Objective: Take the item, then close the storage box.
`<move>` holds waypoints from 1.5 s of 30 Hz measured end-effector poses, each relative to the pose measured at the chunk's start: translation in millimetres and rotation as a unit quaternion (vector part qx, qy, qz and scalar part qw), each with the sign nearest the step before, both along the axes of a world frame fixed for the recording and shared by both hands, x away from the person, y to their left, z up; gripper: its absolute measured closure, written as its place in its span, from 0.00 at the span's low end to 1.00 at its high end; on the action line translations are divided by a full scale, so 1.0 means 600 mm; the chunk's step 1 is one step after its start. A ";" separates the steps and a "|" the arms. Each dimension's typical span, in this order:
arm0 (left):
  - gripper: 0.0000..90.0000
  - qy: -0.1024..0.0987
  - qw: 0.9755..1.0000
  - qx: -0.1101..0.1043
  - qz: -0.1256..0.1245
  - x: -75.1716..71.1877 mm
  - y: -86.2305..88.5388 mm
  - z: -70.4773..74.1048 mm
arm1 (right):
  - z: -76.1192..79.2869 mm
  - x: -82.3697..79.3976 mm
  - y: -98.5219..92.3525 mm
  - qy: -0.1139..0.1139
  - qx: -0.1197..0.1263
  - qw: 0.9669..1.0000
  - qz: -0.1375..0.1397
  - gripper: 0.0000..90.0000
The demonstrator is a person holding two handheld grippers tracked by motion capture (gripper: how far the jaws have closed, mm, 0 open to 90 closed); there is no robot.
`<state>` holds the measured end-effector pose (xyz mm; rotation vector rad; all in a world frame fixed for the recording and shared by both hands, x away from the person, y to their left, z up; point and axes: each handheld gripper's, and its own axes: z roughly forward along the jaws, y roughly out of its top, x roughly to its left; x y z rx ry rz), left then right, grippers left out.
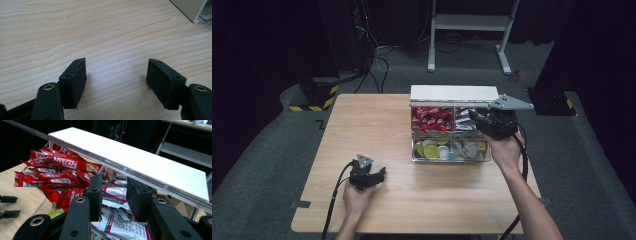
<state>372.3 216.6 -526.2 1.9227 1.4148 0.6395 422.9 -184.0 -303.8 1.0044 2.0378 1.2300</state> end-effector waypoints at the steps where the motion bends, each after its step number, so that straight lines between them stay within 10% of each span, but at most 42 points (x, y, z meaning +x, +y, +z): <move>1: 0.37 0.001 1.000 -0.001 -0.001 0.001 -0.001 0.002 | 0.001 0.001 0.000 0.000 -0.001 1.000 0.000 0.73; 7: 0.39 -0.022 0.999 -0.049 -0.008 -0.001 0.004 0.020 | 0.003 0.004 0.000 0.004 -0.001 1.000 0.001 0.72; 14: 0.40 -0.040 0.997 -0.046 -0.038 0.007 -0.006 0.051 | 0.003 0.006 0.000 0.003 0.001 1.000 -0.001 0.72; 32: 0.41 -0.068 0.983 -0.111 -0.128 0.012 -0.039 0.146 | 0.012 0.014 0.001 0.004 0.002 1.000 -0.001 0.71; 45: 0.44 -0.091 0.976 -0.110 -0.167 0.010 -0.064 0.200 | 0.015 0.017 0.000 0.012 0.006 1.000 0.002 0.70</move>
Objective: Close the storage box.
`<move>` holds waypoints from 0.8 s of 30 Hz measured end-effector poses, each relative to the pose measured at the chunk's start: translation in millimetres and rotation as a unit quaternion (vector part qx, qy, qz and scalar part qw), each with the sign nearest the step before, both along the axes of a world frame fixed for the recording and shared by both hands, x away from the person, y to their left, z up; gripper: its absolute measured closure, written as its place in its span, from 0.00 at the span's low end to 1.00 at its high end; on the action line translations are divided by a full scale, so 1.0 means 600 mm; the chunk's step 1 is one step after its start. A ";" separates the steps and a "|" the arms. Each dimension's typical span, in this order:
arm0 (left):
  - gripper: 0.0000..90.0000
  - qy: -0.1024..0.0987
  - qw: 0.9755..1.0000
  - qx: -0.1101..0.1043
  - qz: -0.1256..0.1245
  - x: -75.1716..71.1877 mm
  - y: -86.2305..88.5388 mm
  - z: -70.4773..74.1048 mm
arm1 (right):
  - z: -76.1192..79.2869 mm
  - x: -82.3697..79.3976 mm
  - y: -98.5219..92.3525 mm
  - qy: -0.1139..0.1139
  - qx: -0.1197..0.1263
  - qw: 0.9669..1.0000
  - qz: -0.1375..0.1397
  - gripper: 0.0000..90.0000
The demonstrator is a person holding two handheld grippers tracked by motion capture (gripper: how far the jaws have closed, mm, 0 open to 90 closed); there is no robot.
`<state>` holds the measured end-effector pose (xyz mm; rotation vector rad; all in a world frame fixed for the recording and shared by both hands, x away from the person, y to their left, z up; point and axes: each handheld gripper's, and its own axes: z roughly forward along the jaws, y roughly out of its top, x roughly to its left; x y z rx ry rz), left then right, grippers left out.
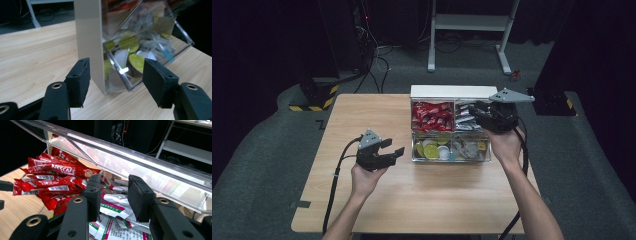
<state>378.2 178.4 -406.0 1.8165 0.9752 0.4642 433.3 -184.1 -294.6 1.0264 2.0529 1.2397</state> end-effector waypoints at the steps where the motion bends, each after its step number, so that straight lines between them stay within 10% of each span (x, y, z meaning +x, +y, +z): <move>1: 0.44 -0.003 1.000 0.001 -0.004 0.000 -0.002 0.004 | 0.000 0.000 0.000 -0.001 0.000 1.000 0.000 0.70; 24: 0.54 -0.062 0.996 -0.010 -0.056 0.020 -0.042 0.093 | 0.000 0.002 0.001 0.002 -0.002 1.000 0.000 0.70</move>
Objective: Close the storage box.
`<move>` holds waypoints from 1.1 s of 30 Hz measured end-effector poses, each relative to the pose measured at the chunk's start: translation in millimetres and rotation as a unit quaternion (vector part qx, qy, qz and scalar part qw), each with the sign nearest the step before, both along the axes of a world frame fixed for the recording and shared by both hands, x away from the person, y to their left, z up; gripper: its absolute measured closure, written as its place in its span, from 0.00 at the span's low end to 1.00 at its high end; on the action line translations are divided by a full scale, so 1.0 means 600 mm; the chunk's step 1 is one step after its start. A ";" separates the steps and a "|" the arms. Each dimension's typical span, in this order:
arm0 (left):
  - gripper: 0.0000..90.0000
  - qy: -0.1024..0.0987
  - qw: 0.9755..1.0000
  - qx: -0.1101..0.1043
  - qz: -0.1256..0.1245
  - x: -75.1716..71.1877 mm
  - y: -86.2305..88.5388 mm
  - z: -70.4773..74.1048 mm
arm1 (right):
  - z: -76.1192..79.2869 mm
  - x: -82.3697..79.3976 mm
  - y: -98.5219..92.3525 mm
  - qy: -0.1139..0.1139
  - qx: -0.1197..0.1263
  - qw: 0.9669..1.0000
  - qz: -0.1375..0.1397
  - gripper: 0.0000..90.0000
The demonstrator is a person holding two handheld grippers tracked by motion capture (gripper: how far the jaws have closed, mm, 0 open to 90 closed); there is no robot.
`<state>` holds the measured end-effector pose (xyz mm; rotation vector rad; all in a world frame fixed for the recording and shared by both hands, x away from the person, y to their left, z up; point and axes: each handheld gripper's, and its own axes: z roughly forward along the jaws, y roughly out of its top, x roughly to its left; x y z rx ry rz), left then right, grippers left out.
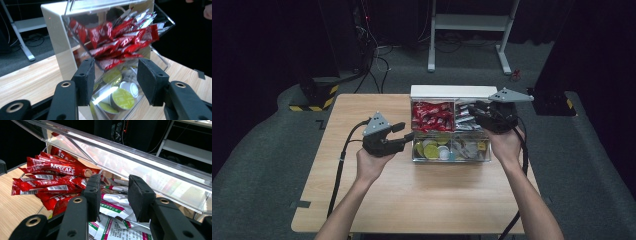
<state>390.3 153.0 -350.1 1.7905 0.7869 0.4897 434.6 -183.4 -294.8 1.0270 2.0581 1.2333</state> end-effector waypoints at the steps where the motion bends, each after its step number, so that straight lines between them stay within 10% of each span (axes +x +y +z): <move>1: 0.54 0.001 1.000 -0.001 0.000 0.002 -0.001 0.003 | 0.000 0.000 0.000 0.000 0.000 1.000 -0.001 0.70; 33: 0.78 0.027 0.999 0.018 0.010 0.078 -0.071 0.035 | 0.000 0.002 -0.002 -0.002 -0.003 1.000 0.005 0.70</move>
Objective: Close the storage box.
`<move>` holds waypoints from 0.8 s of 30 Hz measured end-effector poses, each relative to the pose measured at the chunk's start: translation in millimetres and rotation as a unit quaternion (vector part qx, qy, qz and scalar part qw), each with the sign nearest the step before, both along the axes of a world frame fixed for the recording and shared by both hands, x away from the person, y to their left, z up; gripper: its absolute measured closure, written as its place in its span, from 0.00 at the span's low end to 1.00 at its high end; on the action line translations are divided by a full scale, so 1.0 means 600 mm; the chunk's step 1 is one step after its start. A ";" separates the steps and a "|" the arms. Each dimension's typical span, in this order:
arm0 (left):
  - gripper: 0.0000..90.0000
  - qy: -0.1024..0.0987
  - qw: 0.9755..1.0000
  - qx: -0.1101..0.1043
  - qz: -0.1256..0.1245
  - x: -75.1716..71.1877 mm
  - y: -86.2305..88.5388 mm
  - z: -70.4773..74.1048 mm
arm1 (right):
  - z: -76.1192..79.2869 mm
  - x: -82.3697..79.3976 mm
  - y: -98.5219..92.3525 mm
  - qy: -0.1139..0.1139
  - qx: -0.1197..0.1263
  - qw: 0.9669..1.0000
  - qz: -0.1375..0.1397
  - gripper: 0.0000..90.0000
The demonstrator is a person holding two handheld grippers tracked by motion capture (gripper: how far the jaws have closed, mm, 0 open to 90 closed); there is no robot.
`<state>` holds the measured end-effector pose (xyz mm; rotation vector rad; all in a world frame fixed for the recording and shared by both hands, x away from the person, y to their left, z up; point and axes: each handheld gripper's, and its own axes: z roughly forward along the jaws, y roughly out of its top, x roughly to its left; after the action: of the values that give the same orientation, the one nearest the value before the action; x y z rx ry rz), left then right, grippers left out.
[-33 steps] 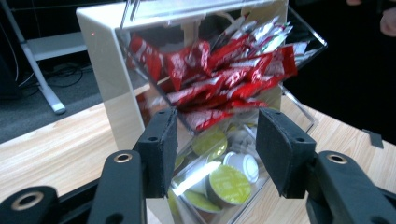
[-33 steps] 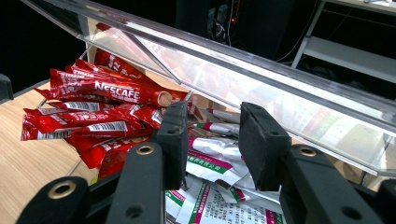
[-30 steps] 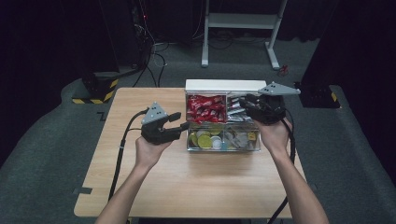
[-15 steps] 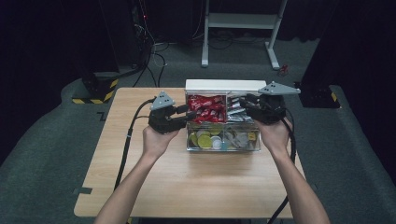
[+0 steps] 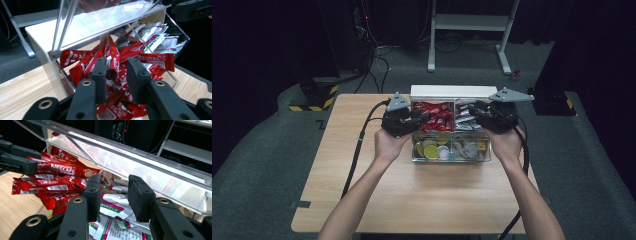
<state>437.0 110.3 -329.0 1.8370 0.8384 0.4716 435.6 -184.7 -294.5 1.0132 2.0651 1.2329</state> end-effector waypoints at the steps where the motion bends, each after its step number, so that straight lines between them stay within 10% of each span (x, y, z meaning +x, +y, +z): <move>1: 0.78 0.002 1.000 0.000 0.001 0.002 -0.002 0.000 | 0.000 0.000 0.000 0.001 0.001 1.000 0.000 0.70; 24: 0.85 -0.007 1.000 0.018 0.010 0.016 -0.028 -0.010 | -0.004 0.001 -0.004 0.000 0.009 1.000 0.003 0.70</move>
<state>446.3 93.6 -335.2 1.8568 0.8452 0.5147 436.0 -187.0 -296.7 1.0156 2.0627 1.2564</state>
